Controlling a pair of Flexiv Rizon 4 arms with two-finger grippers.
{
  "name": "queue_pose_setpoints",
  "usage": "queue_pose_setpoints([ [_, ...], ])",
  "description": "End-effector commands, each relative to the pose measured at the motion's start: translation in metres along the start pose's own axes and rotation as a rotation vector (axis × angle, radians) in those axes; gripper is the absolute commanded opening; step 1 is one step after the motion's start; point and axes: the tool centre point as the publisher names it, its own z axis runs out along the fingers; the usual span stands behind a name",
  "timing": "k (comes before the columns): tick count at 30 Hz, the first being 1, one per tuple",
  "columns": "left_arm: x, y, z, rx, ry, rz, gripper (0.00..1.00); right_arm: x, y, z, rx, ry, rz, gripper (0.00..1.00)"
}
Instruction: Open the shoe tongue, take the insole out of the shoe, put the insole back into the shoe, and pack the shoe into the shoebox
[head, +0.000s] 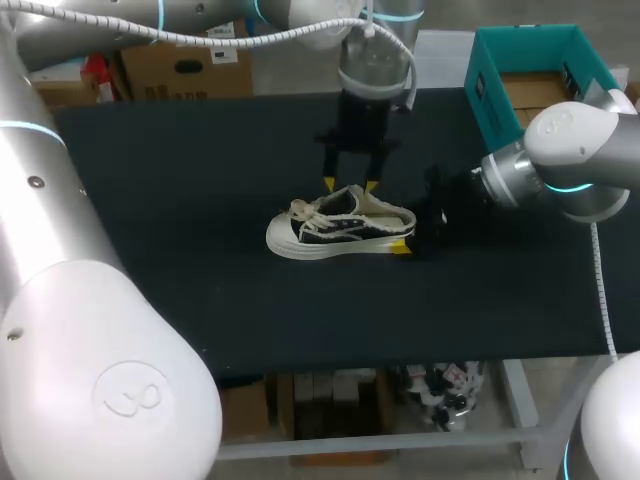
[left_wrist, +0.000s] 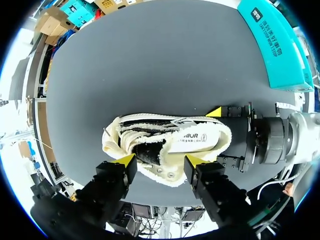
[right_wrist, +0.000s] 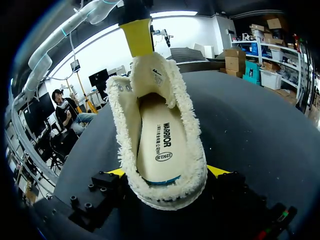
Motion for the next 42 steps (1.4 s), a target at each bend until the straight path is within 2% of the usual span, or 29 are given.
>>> queue_pose_setpoints([
  [1, 0.005, -0.004, 0.005, -0.022, -0.021, -0.003, 0.62, 0.0, -0.009, 0.012, -0.002, 0.009, 0.001, 0.0],
  [6, 0.006, -0.002, 0.01, -0.037, -0.037, -0.006, 0.59, 0.0, -0.009, 0.012, -0.002, 0.009, 0.001, 0.0],
  [12, 0.009, 0.0, 0.013, -0.029, -0.061, -0.018, 0.5, 0.0, -0.009, 0.012, -0.002, 0.009, 0.001, 0.0],
  [15, 0.009, 0.0, 0.014, -0.025, -0.065, -0.025, 0.53, 0.0, -0.009, 0.012, -0.002, 0.009, 0.001, 0.0],
  [18, 0.008, 0.0, 0.016, -0.027, -0.07, -0.027, 0.5, 0.0, -0.009, 0.012, -0.002, 0.009, 0.001, 0.0],
  [22, 0.007, 0.001, 0.018, -0.028, -0.081, -0.033, 0.35, 0.0, -0.009, 0.012, -0.002, 0.009, 0.001, 0.0],
  [24, 0.006, 0.002, 0.019, -0.028, -0.084, -0.034, 0.18, 0.0, -0.009, 0.012, -0.002, 0.009, 0.001, 0.0],
  [25, 0.005, 0.002, 0.019, -0.028, -0.085, -0.034, 0.05, 0.0, -0.009, 0.012, -0.002, 0.009, 0.001, 0.0],
  [26, 0.003, 0.002, 0.019, -0.028, -0.086, -0.035, 0.0, 0.0, -0.009, 0.012, -0.002, 0.009, 0.001, 0.0],
  [32, -0.004, 0.007, 0.016, -0.009, -0.064, -0.034, 0.0, 0.0, -0.009, 0.012, -0.002, 0.009, 0.001, 0.0],
  [37, -0.014, 0.014, 0.012, 0.029, -0.001, -0.024, 0.0, 0.0, -0.009, 0.012, -0.002, 0.009, 0.001, 0.0],
  [42, -0.038, 0.023, 0.002, 0.12, 0.11, -0.02, 0.0, 0.0, -0.009, 0.012, -0.002, 0.009, 0.001, 0.0],
])
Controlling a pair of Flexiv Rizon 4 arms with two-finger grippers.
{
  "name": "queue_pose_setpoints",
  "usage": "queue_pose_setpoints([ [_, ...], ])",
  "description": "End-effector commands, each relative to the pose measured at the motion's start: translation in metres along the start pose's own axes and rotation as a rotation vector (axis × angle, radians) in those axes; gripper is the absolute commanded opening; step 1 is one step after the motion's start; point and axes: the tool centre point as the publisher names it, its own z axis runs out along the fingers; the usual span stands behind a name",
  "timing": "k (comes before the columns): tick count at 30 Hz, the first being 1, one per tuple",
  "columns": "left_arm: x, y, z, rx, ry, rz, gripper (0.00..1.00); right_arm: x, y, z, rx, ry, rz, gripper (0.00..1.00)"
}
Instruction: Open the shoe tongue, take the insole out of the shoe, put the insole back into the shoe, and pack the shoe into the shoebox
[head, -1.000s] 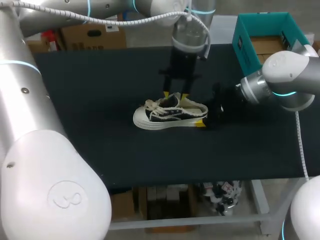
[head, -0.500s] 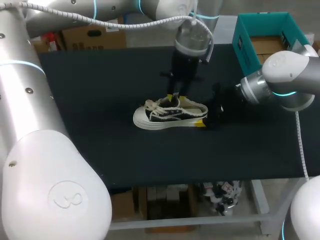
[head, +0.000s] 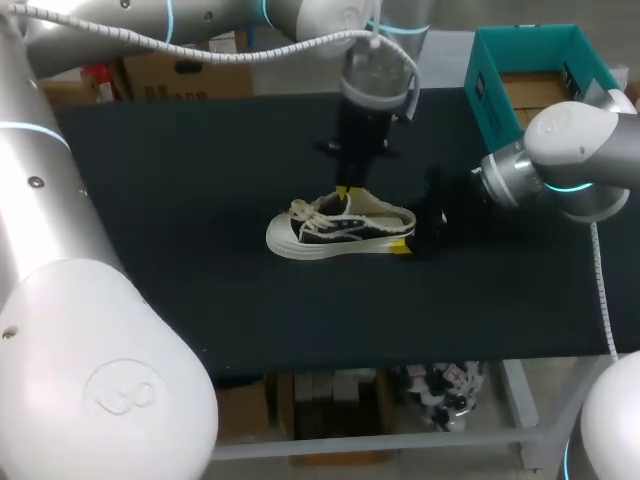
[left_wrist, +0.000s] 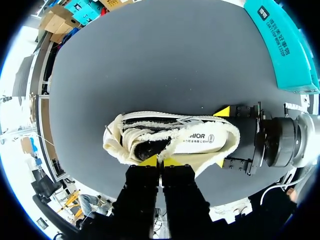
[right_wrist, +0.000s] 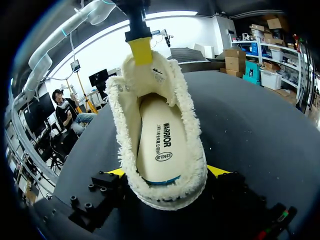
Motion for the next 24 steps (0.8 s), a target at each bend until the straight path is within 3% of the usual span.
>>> queue_pose_setpoints([
  [1, -0.035, 0.019, -0.008, 0.121, 0.165, -0.003, 0.0, 0.0, -0.009, 0.012, -0.001, 0.009, 0.001, 0.0],
  [8, -0.077, 0.032, -0.003, 0.252, 0.348, -0.071, 0.0, 0.0, -0.009, 0.012, -0.001, 0.009, 0.001, 0.0],
  [14, -0.108, 0.028, 0.02, 0.313, 0.495, -0.125, 0.0, 0.0, -0.009, 0.012, -0.001, 0.009, 0.001, 0.0],
  [24, -0.118, 0.009, 0.036, 0.271, 0.624, -0.109, 0.0, 0.0, -0.009, 0.012, -0.001, 0.009, 0.001, 0.0],
])
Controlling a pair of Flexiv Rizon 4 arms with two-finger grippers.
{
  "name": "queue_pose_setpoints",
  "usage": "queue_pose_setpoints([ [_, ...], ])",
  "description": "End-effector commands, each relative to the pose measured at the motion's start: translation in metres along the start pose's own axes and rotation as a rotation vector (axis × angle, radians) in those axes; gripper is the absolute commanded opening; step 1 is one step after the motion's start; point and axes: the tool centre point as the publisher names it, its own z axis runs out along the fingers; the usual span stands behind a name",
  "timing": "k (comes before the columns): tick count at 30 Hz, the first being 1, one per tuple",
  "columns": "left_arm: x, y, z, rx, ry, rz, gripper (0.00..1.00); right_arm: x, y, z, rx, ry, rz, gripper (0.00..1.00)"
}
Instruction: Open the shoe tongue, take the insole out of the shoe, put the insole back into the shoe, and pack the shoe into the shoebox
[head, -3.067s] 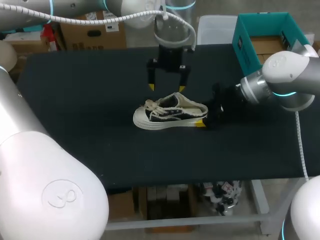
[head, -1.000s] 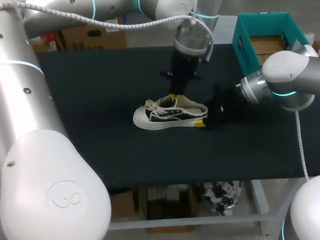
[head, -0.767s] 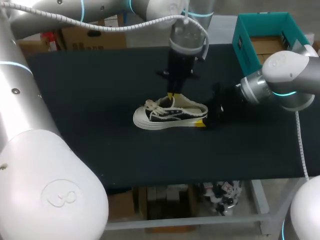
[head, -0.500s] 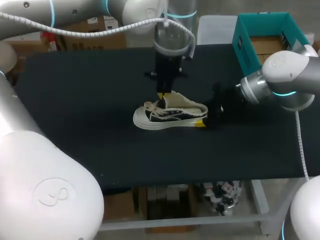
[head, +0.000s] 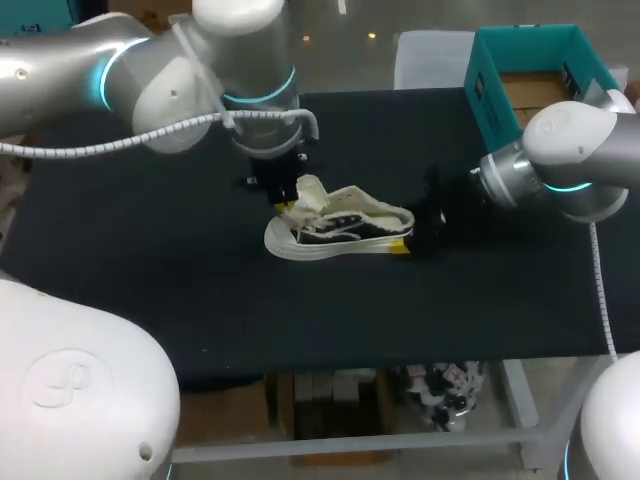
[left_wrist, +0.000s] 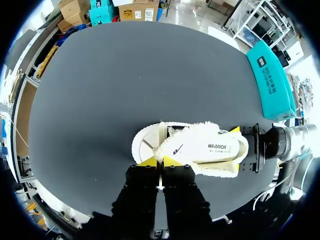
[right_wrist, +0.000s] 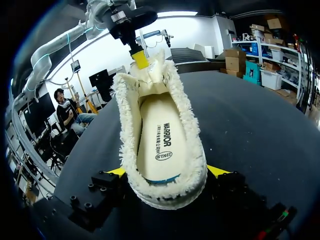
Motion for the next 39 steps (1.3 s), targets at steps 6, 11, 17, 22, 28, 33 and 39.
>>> queue_pose_setpoints([
  [6, -0.014, -0.012, -0.014, -0.079, 0.344, 0.106, 0.24, -0.001, -0.01, 0.011, 0.0, 0.006, 0.0, 0.0],
  [11, -0.001, -0.026, -0.025, -0.114, 0.351, 0.2, 0.42, -0.001, -0.01, 0.011, 0.0, 0.006, 0.0, 0.0],
  [17, 0.015, -0.037, -0.05, -0.171, 0.378, 0.373, 0.41, -0.001, -0.01, 0.011, 0.0, 0.006, 0.0, 0.0],
  [22, 0.042, -0.039, -0.068, -0.196, 0.362, 0.597, 0.0, -0.001, -0.01, 0.011, 0.0, 0.006, 0.0, 0.0],
  [28, 0.071, -0.043, -0.076, -0.233, 0.341, 0.96, 0.0, -0.001, -0.01, 0.011, 0.0, 0.006, 0.0, 0.0],
  [33, 0.087, -0.036, -0.077, -0.254, 0.341, 1.243, 0.0, -0.001, -0.01, 0.011, 0.0, 0.006, 0.0, 0.0],
  [39, 0.096, -0.025, -0.067, -0.306, 0.259, 1.664, 0.0, -0.001, -0.01, 0.011, 0.0, 0.006, 0.0, 0.0],
])
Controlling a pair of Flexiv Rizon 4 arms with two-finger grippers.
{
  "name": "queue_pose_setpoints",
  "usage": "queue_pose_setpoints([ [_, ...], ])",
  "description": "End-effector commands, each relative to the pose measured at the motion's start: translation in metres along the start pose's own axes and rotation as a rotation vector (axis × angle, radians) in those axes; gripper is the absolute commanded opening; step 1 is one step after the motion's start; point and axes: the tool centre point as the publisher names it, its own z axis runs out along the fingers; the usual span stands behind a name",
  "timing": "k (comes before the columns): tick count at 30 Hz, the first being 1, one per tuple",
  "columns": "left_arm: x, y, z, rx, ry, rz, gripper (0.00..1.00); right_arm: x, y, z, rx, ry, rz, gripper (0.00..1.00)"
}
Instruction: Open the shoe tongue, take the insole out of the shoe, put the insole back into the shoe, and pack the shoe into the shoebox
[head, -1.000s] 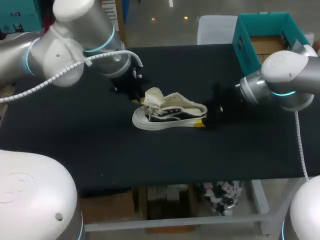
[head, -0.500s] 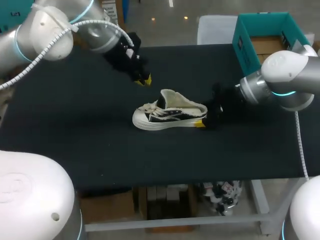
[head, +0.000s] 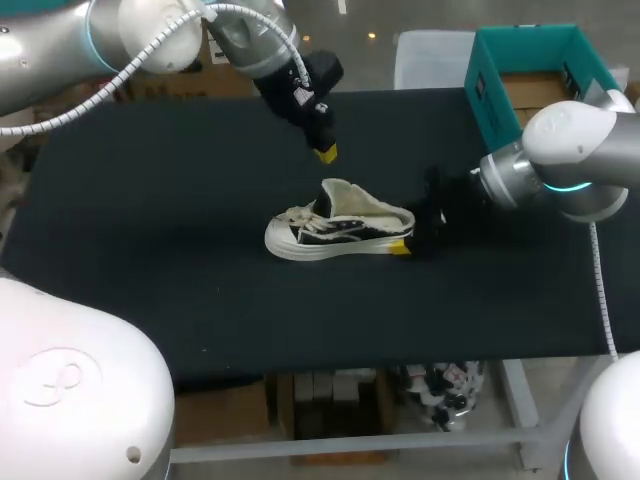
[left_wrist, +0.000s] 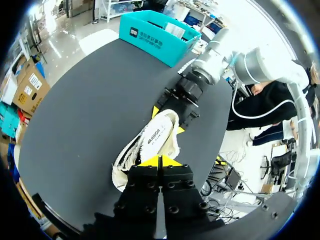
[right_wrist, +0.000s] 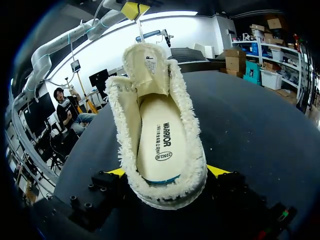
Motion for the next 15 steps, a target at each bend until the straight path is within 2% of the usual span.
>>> queue_pose_setpoints([
  [1, 0.0011, -0.0051, 0.0116, -0.355, -0.049, 0.674, 0.0, -0.0009, -0.0096, 0.0105, -0.002, 0.007, 0.001, 0.0],
  [2, 0.0014, -0.0057, 0.0126, -0.379, -0.089, 0.678, 0.0, -0.0009, -0.0096, 0.0105, -0.002, 0.007, 0.001, 0.0],
  [12, 0.0014, -0.0057, 0.0126, -0.379, -0.089, 0.678, 0.0, -0.0009, -0.0096, 0.0105, -0.002, 0.007, 0.001, 0.0],
  [13, 0.0038, -0.0084, 0.0151, -0.384, -0.084, 0.741, 0.0, -0.0009, -0.0096, 0.0105, -0.002, 0.007, 0.001, 0.0],
  [15, 0.0082, -0.0124, 0.0199, -0.409, -0.083, 0.801, 0.0, -0.0009, -0.0096, 0.0105, -0.002, 0.007, 0.001, 0.0],
])
